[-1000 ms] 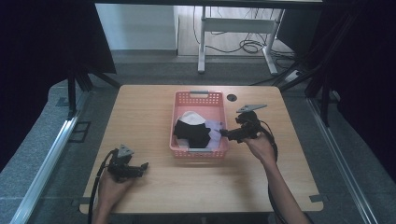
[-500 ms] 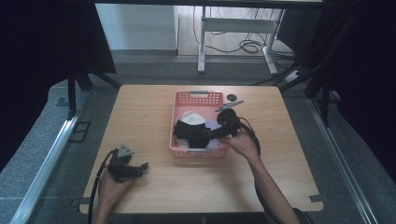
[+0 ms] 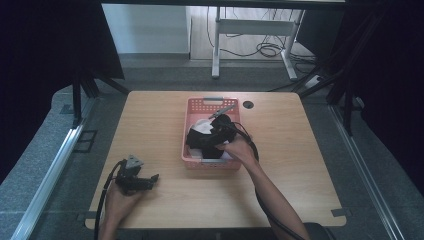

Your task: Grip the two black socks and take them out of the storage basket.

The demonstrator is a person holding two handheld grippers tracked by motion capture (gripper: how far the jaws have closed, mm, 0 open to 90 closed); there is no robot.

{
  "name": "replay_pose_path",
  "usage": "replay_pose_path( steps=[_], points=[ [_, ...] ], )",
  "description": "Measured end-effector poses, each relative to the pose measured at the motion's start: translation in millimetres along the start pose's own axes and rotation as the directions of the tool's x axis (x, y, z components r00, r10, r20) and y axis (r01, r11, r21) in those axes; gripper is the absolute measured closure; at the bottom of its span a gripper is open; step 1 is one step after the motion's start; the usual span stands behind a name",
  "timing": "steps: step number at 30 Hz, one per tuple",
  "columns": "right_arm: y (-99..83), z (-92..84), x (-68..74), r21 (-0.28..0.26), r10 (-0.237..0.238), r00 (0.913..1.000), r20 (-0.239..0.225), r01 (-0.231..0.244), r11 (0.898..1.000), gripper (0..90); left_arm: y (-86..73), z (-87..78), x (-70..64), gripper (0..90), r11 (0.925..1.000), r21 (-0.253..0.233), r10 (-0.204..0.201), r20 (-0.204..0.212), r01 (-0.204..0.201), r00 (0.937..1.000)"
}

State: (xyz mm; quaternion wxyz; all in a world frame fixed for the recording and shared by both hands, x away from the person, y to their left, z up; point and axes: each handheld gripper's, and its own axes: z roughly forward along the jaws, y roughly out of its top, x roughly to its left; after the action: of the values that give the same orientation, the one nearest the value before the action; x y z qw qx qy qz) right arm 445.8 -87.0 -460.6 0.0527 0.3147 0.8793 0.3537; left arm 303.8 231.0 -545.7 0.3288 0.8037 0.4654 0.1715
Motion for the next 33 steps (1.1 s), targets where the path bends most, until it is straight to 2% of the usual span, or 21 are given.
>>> replay_pose_path(
  steps=[2,4,5,6,7,9,11,12,13,15,19,24,33],
  points=[
    [1.1,4.3,0.3,0.005,-0.006,1.0000,0.000,0.006,1.000,38.6,0.0,0.0,0.0,13.4,1.0000,0.000,0.000,0.000,0.000,1.0000],
    [4.2,15.6,2.1,0.048,-0.004,1.0000,0.009,0.004,0.999,42.3,0.0,0.0,0.0,13.4,1.0000,0.000,0.000,0.000,0.000,1.0000],
    [4.2,15.6,2.1,0.048,-0.004,1.0000,0.009,0.004,0.999,42.3,0.0,0.0,0.0,13.4,1.0000,0.000,0.000,0.000,0.000,1.0000],
    [5.4,21.7,2.6,0.067,-0.012,0.9998,0.013,0.011,0.998,48.6,0.0,0.0,0.0,13.4,1.0000,0.000,0.000,0.000,0.000,1.0000],
    [5.4,21.7,2.6,0.067,-0.012,0.9998,0.013,0.011,0.998,48.6,0.0,0.0,0.0,13.4,1.0000,0.000,0.000,0.000,0.000,1.0000],
    [5.7,27.2,3.3,0.093,-0.023,0.9995,0.022,0.020,0.995,54.2,0.0,0.1,0.0,13.4,1.0000,-0.001,-0.002,-0.001,0.002,1.0000],
    [5.2,30.9,4.1,0.109,-0.032,0.9994,0.014,0.030,0.994,64.2,0.0,0.0,0.1,13.4,1.0000,0.001,0.001,0.000,-0.001,1.0000],
    [4.7,31.7,5.4,0.112,-0.035,0.9992,0.021,0.032,0.993,73.7,0.0,-0.1,0.1,13.4,1.0000,0.001,0.001,0.000,-0.001,1.0000],
    [4.7,31.7,5.4,0.112,-0.035,0.9992,0.021,0.032,0.993,73.7,0.0,0.0,0.1,13.4,1.0000,0.000,0.001,0.001,-0.001,1.0000],
    [4.5,30.6,6.6,0.108,-0.038,0.9990,0.023,0.036,0.993,80.4,0.0,0.0,0.0,13.4,1.0000,-0.001,-0.001,0.001,0.001,1.0000],
    [7.9,18.7,7.3,0.076,-0.044,0.9984,0.035,0.041,0.996,82.9,0.0,0.0,0.1,13.4,1.0000,0.000,0.000,0.000,0.000,1.0000],
    [18.6,-8.0,7.7,0.023,-0.041,0.9986,0.033,0.040,0.999,83.6,0.0,0.1,0.0,13.4,1.0000,-0.002,-0.001,0.001,0.001,1.0000],
    [31.3,-37.1,10.5,-0.028,-0.058,0.9976,0.039,0.059,0.998,83.9,0.0,0.1,0.0,13.4,1.0000,-0.001,-0.001,0.001,0.001,1.0000]
  ],
)
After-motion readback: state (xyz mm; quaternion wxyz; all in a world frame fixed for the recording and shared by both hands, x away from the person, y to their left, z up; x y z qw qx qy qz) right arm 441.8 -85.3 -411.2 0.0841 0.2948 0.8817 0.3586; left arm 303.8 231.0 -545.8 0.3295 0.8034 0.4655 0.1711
